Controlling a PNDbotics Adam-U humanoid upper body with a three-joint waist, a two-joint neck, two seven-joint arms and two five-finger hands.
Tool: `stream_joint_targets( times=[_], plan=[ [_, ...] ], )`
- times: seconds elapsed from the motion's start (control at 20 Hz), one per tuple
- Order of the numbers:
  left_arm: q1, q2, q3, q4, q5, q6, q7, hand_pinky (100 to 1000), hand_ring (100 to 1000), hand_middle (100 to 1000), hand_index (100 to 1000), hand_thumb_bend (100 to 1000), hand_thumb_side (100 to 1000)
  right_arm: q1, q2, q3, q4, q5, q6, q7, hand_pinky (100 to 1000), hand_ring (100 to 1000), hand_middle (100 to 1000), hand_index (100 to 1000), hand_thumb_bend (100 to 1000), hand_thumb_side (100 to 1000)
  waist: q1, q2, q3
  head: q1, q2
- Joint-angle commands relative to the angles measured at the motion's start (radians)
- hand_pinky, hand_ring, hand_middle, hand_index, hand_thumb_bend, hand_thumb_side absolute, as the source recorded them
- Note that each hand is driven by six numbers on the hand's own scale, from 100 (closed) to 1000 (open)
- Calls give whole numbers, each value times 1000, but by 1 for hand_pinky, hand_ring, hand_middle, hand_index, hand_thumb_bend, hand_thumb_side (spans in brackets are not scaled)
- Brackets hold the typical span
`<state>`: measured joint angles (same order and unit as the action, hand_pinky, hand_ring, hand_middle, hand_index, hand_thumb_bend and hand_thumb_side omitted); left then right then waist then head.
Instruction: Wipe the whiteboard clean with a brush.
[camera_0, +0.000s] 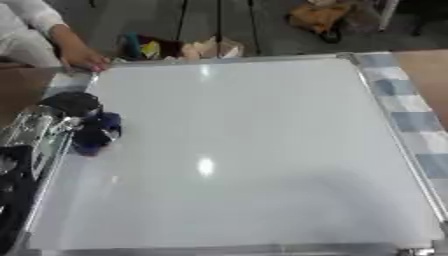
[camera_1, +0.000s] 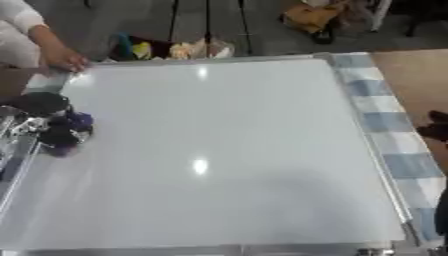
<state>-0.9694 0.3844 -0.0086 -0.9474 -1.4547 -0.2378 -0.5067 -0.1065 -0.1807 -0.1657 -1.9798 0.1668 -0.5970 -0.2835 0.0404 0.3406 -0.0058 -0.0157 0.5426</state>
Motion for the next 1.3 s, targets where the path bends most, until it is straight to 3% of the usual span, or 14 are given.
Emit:
stream_joint_targets(
  times=[0.05,1.3],
  plan=[
    [19,-62,-48,4,-1,-30,-17,319,460,310,374,100,804,-8,-14,-1,-20,-3,1,-2,643,753,577,800,100,767,-7,-8,-3,4,-6],
    [20,-156,-149,-80,-27,-121,-12,307,453,293,371,100,806,-10,-16,2,-20,-11,1,2,643,752,576,800,100,766,-5,-8,-13,24,-11]
  ],
)
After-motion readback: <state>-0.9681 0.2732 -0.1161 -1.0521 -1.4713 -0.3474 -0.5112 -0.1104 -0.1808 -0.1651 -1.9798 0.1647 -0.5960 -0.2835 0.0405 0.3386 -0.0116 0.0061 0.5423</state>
